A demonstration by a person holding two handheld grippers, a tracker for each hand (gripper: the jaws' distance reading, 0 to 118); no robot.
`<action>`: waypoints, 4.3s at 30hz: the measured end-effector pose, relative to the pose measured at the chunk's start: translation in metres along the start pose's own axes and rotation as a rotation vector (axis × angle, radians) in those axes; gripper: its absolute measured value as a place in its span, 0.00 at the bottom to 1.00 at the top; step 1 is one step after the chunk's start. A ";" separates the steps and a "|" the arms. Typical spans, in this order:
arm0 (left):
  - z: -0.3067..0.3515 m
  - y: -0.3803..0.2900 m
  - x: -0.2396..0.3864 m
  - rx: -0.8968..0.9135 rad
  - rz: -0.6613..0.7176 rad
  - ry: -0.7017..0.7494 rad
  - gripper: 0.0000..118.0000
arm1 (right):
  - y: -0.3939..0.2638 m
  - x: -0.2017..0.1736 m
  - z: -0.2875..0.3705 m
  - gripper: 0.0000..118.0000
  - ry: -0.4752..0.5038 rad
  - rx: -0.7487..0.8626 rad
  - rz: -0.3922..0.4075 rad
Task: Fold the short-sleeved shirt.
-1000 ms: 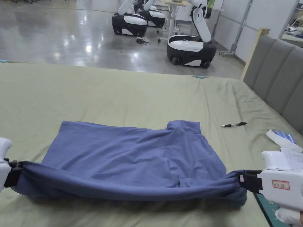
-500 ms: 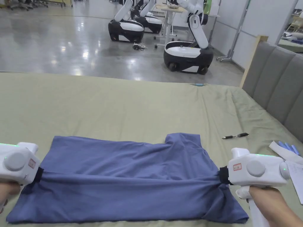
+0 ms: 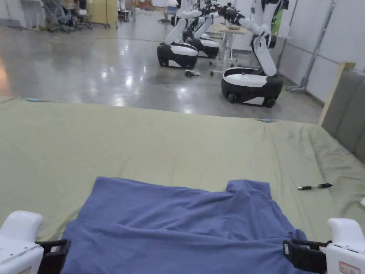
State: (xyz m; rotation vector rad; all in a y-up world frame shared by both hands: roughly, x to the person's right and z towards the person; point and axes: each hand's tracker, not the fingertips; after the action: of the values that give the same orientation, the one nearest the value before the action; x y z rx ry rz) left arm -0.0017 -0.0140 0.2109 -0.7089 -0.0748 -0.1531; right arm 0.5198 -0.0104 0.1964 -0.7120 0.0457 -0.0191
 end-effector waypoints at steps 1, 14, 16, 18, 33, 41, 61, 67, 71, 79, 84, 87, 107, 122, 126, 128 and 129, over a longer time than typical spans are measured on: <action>-0.003 -0.009 -0.005 -0.044 -0.002 0.009 0.23 | -0.006 -0.008 0.005 0.21 0.010 0.009 0.005; -0.101 -0.011 -0.040 -0.235 -0.009 -0.036 0.71 | -0.030 -0.025 0.002 0.01 0.026 -0.022 -0.015; -0.129 -0.010 -0.042 -0.299 -0.039 0.002 0.71 | -0.032 -0.016 0.004 0.01 -0.003 -0.026 -0.020; -0.147 -0.013 -0.041 -0.339 -0.062 0.032 0.71 | -0.033 -0.007 0.006 0.01 -0.031 -0.035 -0.039; -0.070 0.027 0.003 -0.204 -0.054 -0.059 0.11 | -0.030 0.062 -0.056 0.96 -0.069 -0.250 -0.008; -0.076 0.032 0.008 -0.234 -0.070 -0.061 0.08 | -0.032 0.076 -0.106 0.16 -0.044 -0.426 -0.047; 0.015 0.024 -0.031 -0.192 -0.122 -0.058 0.07 | -0.005 0.045 0.012 0.07 0.072 -0.295 0.052; -0.020 -0.016 -0.036 -0.320 -0.050 -0.113 0.10 | -0.053 0.047 -0.021 0.23 0.071 -0.401 0.057; -0.013 -0.023 -0.030 -0.258 -0.051 -0.098 0.66 | -0.052 0.048 -0.017 0.96 0.074 -0.399 0.070; -0.004 0.006 -0.033 -0.036 0.046 -0.081 0.67 | 0.010 0.001 0.018 0.97 0.138 -0.104 0.095; -0.057 0.024 -0.023 -0.078 0.058 -0.093 0.07 | 0.019 -0.050 -0.020 0.01 0.070 -0.027 0.173; -0.091 0.042 -0.026 -0.105 0.051 -0.060 0.06 | 0.023 -0.072 -0.044 0.01 0.152 -0.056 0.155; -0.319 0.138 -0.054 -0.281 -0.011 -0.121 0.05 | 0.058 0.016 -0.136 0.01 -0.063 -0.098 0.020; -0.189 0.160 -0.030 -0.114 0.014 -0.154 0.05 | 0.104 0.055 -0.285 0.46 -0.150 -0.306 -0.007; -0.184 0.161 -0.035 -0.106 0.032 -0.131 0.05 | 0.115 0.042 -0.249 0.02 -0.103 -0.224 0.050; -0.170 0.163 -0.037 -0.098 0.048 -0.130 0.05 | 0.124 0.037 -0.224 0.02 -0.092 -0.191 0.034; -0.161 0.163 -0.038 -0.090 0.050 -0.127 0.05 | 0.128 0.034 -0.207 0.02 -0.087 -0.164 0.049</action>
State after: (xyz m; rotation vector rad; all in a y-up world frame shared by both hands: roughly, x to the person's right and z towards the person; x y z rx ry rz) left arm -0.0092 0.0071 -0.0204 -0.8097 -0.1720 -0.0636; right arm 0.5442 -0.0496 -0.0457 -0.8744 -0.0193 0.0631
